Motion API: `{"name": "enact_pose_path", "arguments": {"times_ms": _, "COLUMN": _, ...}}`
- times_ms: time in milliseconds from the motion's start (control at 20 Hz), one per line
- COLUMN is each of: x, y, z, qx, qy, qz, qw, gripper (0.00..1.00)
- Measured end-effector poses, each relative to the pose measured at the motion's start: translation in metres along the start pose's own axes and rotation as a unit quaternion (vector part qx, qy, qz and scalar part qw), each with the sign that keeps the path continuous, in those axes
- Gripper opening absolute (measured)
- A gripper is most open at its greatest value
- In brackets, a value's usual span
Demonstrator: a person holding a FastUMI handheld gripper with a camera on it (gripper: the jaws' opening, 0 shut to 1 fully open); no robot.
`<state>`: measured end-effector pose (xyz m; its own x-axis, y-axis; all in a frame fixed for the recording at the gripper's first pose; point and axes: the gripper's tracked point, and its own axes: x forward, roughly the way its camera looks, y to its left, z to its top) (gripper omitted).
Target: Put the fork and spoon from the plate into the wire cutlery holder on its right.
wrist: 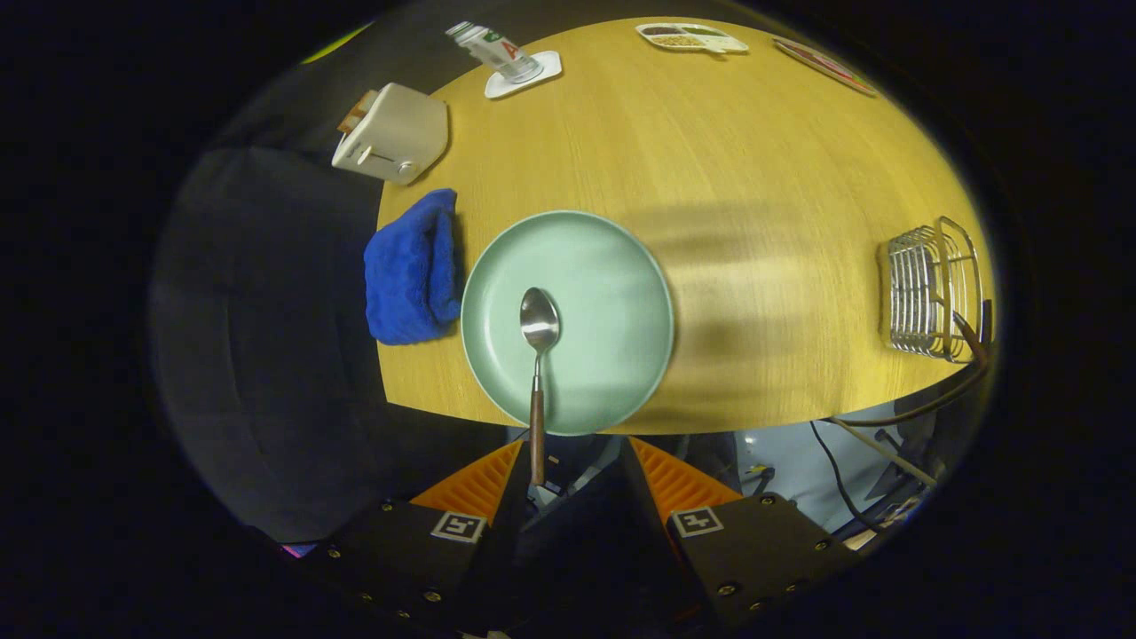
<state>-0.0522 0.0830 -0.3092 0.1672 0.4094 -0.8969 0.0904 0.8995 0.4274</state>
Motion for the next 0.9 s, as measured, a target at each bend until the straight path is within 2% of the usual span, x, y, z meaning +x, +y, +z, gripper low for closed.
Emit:
{"name": "enact_pose_path", "arguments": {"times_ms": 450, "x": 0.055, "y": 0.031, "z": 0.006, "qx": -0.022, "qy": 0.045, "qz": -0.006, "qw": 0.999, "gripper": 0.61}}
{"name": "enact_pose_path", "arguments": {"times_ms": 500, "x": 0.060, "y": 0.031, "z": 0.007, "qx": -0.021, "qy": 0.048, "qz": -0.009, "qw": 0.999, "gripper": 0.56}}
{"name": "enact_pose_path", "arguments": {"times_ms": 750, "x": 0.084, "y": 0.029, "z": 0.010, "qx": -0.026, "qy": 0.056, "qz": -0.022, "qw": 0.998, "gripper": 0.55}}
{"name": "enact_pose_path", "arguments": {"times_ms": 850, "x": 0.093, "y": 0.026, "z": 0.007, "qx": -0.023, "qy": 0.064, "qz": -0.028, "qw": 0.997, "gripper": 0.44}}
{"name": "enact_pose_path", "arguments": {"times_ms": 900, "x": 0.096, "y": 0.024, "z": 0.006, "qx": -0.023, "qy": 0.067, "qz": -0.031, "qw": 0.997, "gripper": 0.46}}
